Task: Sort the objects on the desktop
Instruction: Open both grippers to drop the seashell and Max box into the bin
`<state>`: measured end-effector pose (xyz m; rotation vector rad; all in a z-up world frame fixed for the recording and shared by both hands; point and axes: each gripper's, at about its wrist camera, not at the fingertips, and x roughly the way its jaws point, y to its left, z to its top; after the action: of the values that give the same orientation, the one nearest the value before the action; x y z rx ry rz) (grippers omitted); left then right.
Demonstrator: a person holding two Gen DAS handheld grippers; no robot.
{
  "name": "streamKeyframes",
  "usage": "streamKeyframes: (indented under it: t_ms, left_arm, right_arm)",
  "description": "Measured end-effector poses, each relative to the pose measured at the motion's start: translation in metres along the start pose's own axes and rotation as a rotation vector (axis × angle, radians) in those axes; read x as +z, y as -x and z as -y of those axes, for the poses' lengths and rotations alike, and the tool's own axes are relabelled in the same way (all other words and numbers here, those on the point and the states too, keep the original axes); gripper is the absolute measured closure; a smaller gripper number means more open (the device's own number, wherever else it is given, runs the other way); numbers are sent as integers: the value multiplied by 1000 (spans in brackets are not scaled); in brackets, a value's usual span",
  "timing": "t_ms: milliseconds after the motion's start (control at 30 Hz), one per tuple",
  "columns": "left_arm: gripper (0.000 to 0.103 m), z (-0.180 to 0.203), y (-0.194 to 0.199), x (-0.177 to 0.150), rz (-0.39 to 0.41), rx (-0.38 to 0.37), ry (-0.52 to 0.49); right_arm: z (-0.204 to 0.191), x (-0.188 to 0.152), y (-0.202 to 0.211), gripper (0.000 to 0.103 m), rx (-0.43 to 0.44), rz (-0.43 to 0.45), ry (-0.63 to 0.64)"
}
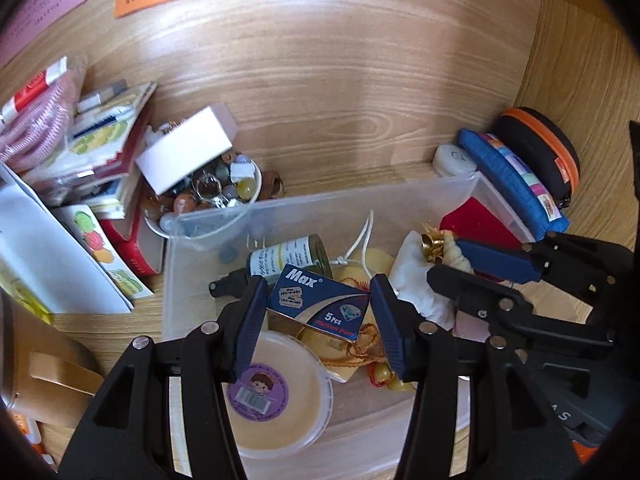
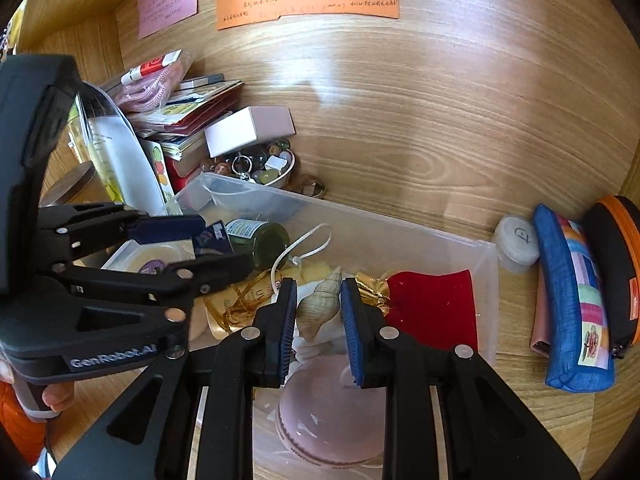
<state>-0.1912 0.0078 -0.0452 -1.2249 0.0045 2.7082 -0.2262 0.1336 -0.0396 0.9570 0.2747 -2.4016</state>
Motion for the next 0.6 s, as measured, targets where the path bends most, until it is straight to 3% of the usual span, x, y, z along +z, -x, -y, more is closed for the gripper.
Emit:
streamKeyframes:
  t_ms: [267, 333, 467, 600]
  left_arm:
    - [50, 3, -3, -2, 11, 20, -13]
    - [48, 1, -3, -2, 17, 22, -9]
    - [36, -6, -4, -2, 17, 25, 12]
    - [36, -12, -2, -2, 15, -3, 44]
  right_arm:
    - [-2, -2, -3, 80, -34, 13, 28]
    - [-1, -2, -2, 75, -25, 17, 30]
    - [1, -3, 0, 67, -5, 18, 18]
    - [-2, -4, 3, 59, -21, 31, 30]
